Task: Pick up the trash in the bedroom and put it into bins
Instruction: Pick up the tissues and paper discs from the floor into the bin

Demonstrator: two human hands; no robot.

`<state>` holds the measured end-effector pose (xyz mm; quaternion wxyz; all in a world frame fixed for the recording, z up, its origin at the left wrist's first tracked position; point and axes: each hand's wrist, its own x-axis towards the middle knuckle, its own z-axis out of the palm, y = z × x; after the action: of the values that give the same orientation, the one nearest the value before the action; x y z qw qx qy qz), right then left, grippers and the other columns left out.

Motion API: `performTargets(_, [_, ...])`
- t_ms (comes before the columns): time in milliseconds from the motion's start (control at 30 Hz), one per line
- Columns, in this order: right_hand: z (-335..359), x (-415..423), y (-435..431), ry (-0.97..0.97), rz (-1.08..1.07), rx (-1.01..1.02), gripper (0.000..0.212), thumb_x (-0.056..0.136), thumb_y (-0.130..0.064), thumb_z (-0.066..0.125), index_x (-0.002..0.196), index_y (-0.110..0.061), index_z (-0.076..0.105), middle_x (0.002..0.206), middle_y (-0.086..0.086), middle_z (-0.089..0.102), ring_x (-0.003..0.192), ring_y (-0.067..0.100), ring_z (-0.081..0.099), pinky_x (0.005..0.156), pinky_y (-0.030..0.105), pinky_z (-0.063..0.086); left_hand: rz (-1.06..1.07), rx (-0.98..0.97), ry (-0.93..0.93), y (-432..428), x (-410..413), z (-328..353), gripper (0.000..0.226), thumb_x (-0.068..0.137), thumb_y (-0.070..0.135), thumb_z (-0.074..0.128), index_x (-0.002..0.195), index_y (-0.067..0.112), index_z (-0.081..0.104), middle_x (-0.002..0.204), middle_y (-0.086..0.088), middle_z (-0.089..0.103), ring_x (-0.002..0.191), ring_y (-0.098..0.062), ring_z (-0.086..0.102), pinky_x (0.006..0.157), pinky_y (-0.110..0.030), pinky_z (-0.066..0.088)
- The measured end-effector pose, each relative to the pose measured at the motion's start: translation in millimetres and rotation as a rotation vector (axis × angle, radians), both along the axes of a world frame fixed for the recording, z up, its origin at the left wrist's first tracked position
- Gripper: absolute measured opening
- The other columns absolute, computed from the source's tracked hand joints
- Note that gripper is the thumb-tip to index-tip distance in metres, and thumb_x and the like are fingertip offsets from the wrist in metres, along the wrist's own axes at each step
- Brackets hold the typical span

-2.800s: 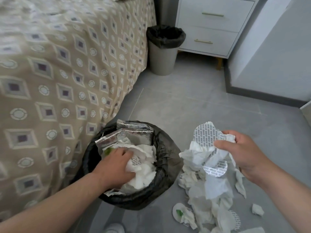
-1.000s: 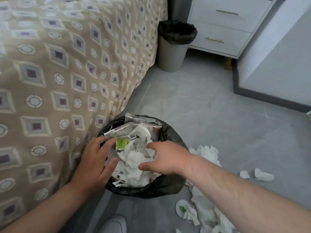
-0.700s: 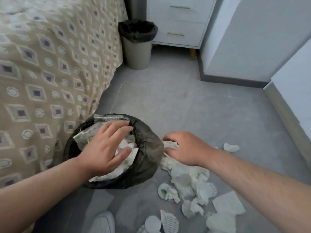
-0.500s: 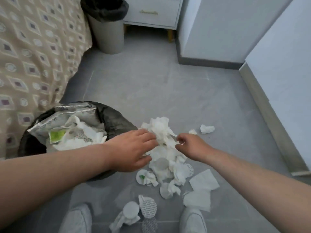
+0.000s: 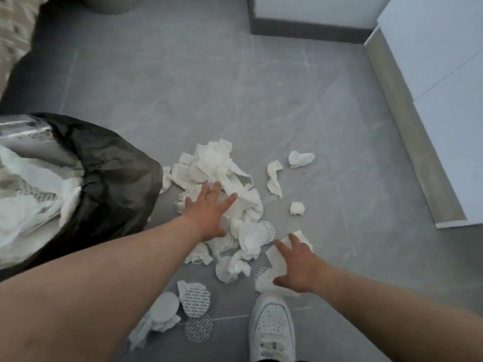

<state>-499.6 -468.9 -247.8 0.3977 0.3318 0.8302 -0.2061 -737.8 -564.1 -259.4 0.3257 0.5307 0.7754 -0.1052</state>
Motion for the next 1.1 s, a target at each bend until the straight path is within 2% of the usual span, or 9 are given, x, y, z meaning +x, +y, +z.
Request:
performTargets(133, [-10.4, 4.1, -14.6, 0.025, 0.26, 0.086, 0.09, 0.084, -0.026, 0.069, 0.15, -0.026, 0.008, 0.158, 0.016, -0.002, 0.142, 0.039, 0.015, 0.103, 0.048, 0.042, -0.065, -0.124, 0.021, 0.4, 11.5, -11.1, 0.082, 0.087, 0.025, 0.059, 0.147, 0.04, 0.005, 0.157, -0.009, -0.016, 0.142, -0.036, 0.007, 0.102, -0.054, 0.038])
performTargets(300, [-17.1, 2.4, -7.5, 0.12, 0.362, 0.148, 0.054, 0.085, -0.002, 0.055, 0.134, -0.014, 0.035, 0.136, 0.015, 0.036, 0.117, 0.034, 0.042, 0.078, 0.039, 0.043, -0.066, -0.04, 0.077, -8.1, 16.3, -13.2, 0.051, 0.09, 0.013, 0.048, 0.137, 0.027, 0.035, 0.135, -0.011, 0.032, 0.12, -0.032, 0.036, 0.087, -0.044, 0.043])
performTargets(400, [-18.2, 1.7, 0.8, 0.131, 0.22, 0.063, 0.032, 0.089, -0.003, 0.047, 0.12, -0.011, 0.049, 0.122, 0.013, 0.048, 0.11, 0.032, 0.052, 0.074, 0.033, 0.035, 0.012, -0.022, 0.006, -6.8, 9.0, -13.4, 0.027, 0.088, 0.016, 0.05, 0.115, 0.019, 0.05, 0.121, -0.009, 0.042, 0.109, -0.029, 0.045, 0.081, -0.038, 0.044])
performTargets(533, [-14.5, -10.5, 19.7, 0.373, -0.187, 0.02, 0.026, 0.086, -0.011, 0.05, 0.111, -0.013, 0.057, 0.111, 0.01, 0.062, 0.105, 0.029, 0.059, 0.081, 0.031, 0.043, 0.136, 0.024, -0.063, -4.1, 1.5, -8.3, 0.007, 0.088, 0.025, 0.051, 0.09, 0.018, 0.049, 0.105, -0.006, 0.053, 0.095, -0.026, 0.054, 0.073, -0.035, 0.043])
performTargets(667, [-15.1, -31.0, 24.8, 0.467, -0.213, 0.028, 0.037, 0.083, -0.01, 0.051, 0.12, -0.014, 0.054, 0.118, 0.01, 0.055, 0.105, 0.032, 0.057, 0.085, 0.036, 0.047, 0.207, 0.044, -0.095, -6.4, -4.4, -6.1, 0.007, 0.088, 0.024, 0.051, 0.087, 0.019, 0.045, 0.096, -0.003, 0.054, 0.087, -0.023, 0.054, 0.069, -0.031, 0.04])
performTargets(767, [-21.3, -44.7, 16.6, 0.355, -0.143, -0.03, 0.068, 0.086, -0.018, 0.055, 0.147, -0.024, 0.025, 0.146, 0.011, 0.028, 0.121, 0.034, 0.05, 0.097, 0.04, 0.046, 0.254, 0.047, -0.144, -9.7, -7.4, -4.9, 0.007, 0.085, 0.022, 0.052, 0.089, 0.02, 0.046, 0.096, -0.001, 0.053, 0.087, -0.023, 0.053, 0.069, -0.03, 0.04])
performTargets(833, [-26.5, -51.4, 10.0, 0.261, -0.055, -0.019, 0.077, 0.088, -0.021, 0.057, 0.15, -0.028, 0.013, 0.153, 0.012, 0.012, 0.125, 0.036, 0.047, 0.099, 0.041, 0.045, 0.273, 0.058, -0.17, -11.5, -7.8, -4.4, 0.008, 0.083, 0.021, 0.053, 0.088, 0.021, 0.047, 0.093, 0.0, 0.053, 0.086, -0.022, 0.053, 0.068, -0.029, 0.039])
performTargets(967, [-28.8, -57.4, 5.4, 0.212, 0.065, 0.083, 0.066, 0.088, -0.013, 0.056, 0.146, -0.02, 0.024, 0.141, 0.014, 0.028, 0.118, 0.033, 0.047, 0.094, 0.04, 0.046, 0.313, 0.084, -0.21, -14.6, -6.9, -1.5, 0.007, 0.081, 0.02, 0.054, 0.085, 0.02, 0.048, 0.089, 0.0, 0.055, 0.082, -0.022, 0.053, 0.064, -0.029, 0.037])
performTargets(1100, [-34.2, -53.0, 8.9, 0.26, -0.033, 0.137, 0.041, 0.085, -0.018, 0.06, 0.12, -0.01, 0.042, 0.122, 0.012, 0.041, 0.109, 0.03, 0.046, 0.085, 0.037, 0.045, 0.339, 0.111, -0.237, -18.0, -8.6, -0.7, 0.011, 0.079, 0.019, 0.057, 0.086, 0.02, 0.049, 0.095, 0.0, 0.057, 0.083, -0.02, 0.054, 0.064, -0.03, 0.042])
